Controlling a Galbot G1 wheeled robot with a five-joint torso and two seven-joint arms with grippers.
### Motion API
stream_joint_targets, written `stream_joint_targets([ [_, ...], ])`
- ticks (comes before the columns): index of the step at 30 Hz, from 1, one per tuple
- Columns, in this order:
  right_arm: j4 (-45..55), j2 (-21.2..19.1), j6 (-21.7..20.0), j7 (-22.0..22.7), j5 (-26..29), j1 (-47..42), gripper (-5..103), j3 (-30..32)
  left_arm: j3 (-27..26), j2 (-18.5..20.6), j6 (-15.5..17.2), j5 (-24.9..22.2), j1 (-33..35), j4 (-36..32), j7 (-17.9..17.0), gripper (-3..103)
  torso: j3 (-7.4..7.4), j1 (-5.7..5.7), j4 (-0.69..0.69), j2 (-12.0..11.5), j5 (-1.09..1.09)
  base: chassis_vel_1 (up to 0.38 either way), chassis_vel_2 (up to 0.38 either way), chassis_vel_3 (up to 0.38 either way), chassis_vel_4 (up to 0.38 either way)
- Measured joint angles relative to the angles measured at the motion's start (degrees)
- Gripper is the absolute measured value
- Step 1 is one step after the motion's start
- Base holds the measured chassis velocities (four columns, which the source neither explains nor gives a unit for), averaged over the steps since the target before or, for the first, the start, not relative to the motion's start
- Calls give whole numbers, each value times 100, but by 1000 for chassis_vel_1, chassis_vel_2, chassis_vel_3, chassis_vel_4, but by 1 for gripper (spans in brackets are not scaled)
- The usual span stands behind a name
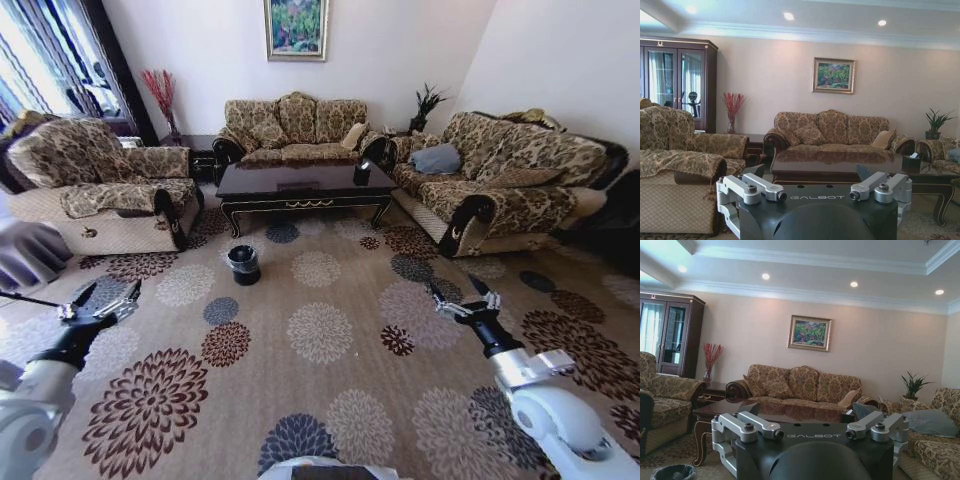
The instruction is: Move to the front of the table and pick up the trash from the floor, then place it into the trash bin.
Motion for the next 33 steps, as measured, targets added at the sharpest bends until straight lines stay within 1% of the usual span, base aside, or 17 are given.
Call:
stream_joint_targets([
  [2,-1,-1,51,180,14,36,100,-56,16,2,-14,-9,-9,13,-31,100,38,31,0,70,0,0,0,0,0],
  [3,-1,-1,51,180,14,36,100,-56,16,2,-14,-9,-9,13,-31,100,38,31,0,70,0,0,0,0,0],
  [5,92,-1,13,506,135,71,100,-104,30,2,-39,-10,-21,17,-86,100,67,52,0,119,0,0,0,0,0],
  [7,118,-11,-10,592,109,120,100,-107,49,2,-48,-13,-39,17,-137,100,78,59,0,137,-1,0,0,0,0],
  [16,111,-48,-7,559,7,149,100,-138,73,1,-40,69,-67,53,-221,100,75,57,0,131,0,0,0,0,0],
  [33,134,-50,-39,522,-27,146,100,-143,68,-3,-24,109,-66,58,-224,100,52,38,0,89,0,0,0,0,0],
])
